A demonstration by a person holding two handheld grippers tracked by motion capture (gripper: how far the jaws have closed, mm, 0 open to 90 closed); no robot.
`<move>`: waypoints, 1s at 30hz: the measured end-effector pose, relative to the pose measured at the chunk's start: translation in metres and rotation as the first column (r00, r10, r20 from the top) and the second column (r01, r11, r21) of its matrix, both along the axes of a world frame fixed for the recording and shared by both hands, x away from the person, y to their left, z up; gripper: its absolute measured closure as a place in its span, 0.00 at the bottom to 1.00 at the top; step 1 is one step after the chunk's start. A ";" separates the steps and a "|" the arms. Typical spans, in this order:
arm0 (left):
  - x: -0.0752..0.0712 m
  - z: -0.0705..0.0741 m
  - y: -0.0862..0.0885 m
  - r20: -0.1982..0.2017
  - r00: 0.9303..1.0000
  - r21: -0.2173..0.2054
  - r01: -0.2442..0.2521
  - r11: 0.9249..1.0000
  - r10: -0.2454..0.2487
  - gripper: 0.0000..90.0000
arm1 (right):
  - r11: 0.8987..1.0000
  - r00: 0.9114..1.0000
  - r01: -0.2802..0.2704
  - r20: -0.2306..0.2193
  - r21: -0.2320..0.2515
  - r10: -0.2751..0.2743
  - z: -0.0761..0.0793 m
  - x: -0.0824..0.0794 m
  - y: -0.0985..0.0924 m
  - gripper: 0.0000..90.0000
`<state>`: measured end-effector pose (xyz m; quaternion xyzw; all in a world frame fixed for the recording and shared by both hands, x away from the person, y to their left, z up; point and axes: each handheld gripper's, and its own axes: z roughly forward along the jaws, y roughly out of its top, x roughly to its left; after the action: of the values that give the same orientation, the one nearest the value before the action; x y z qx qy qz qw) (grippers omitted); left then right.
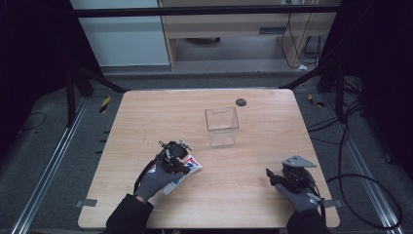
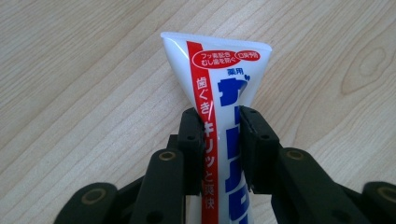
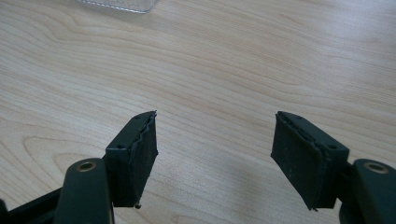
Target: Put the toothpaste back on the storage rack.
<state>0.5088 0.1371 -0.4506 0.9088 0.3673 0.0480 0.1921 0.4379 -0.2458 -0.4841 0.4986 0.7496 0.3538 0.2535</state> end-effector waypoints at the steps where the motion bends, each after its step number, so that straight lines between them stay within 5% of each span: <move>1: -0.001 0.000 0.001 0.002 1.000 -0.003 -0.001 1.000 0.001 0.80 | 1.000 1.000 0.001 -0.001 0.002 -0.001 0.000 0.000 0.000 0.34; 9: -0.013 0.025 0.019 0.054 0.998 -0.078 -0.008 0.997 0.012 0.82 | 1.000 1.000 0.009 -0.003 0.008 -0.009 0.000 0.000 -0.001 0.34; 15: -0.019 0.050 0.032 0.161 0.985 -0.154 -0.030 0.988 0.055 0.82 | 1.000 1.000 0.007 0.000 0.006 -0.007 0.000 0.000 -0.001 0.34; 18: -0.020 0.063 0.036 0.233 0.968 -0.202 -0.049 0.978 0.097 0.82 | 1.000 1.000 0.013 0.003 0.008 -0.013 0.001 0.000 -0.001 0.34; 19: -0.020 0.063 0.036 0.233 0.968 -0.202 -0.049 0.978 0.097 0.82 | 1.000 1.000 0.014 0.005 0.007 -0.014 0.001 0.000 -0.001 0.33; 20: -0.019 0.069 0.037 0.264 0.958 -0.219 -0.054 0.974 0.113 0.82 | 1.000 1.000 0.014 0.011 0.006 -0.014 0.001 0.000 -0.001 0.33; 21: -0.019 0.069 0.037 0.264 0.958 -0.219 -0.054 0.974 0.113 0.82 | 1.000 1.000 0.014 0.011 0.006 -0.014 0.001 0.000 -0.001 0.33; 25: -0.016 0.085 0.040 0.344 0.925 -0.267 -0.071 0.961 0.163 0.82 | 1.000 1.000 0.013 0.028 0.003 -0.013 0.003 -0.001 -0.001 0.33; 29: -0.012 0.101 0.040 0.423 0.877 -0.338 -0.081 0.938 0.228 0.82 | 1.000 0.999 0.014 0.029 0.003 -0.014 0.002 -0.001 0.000 0.33; 30: -0.012 0.101 0.040 0.423 0.877 -0.338 -0.081 0.938 0.228 0.82 | 1.000 1.000 0.013 0.027 0.006 -0.014 0.002 -0.001 0.000 0.33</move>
<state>0.4965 0.1767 -0.3495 0.7976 0.3870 0.2167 0.4087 0.4365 -0.2462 -0.4817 0.4995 0.7417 0.3610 0.2647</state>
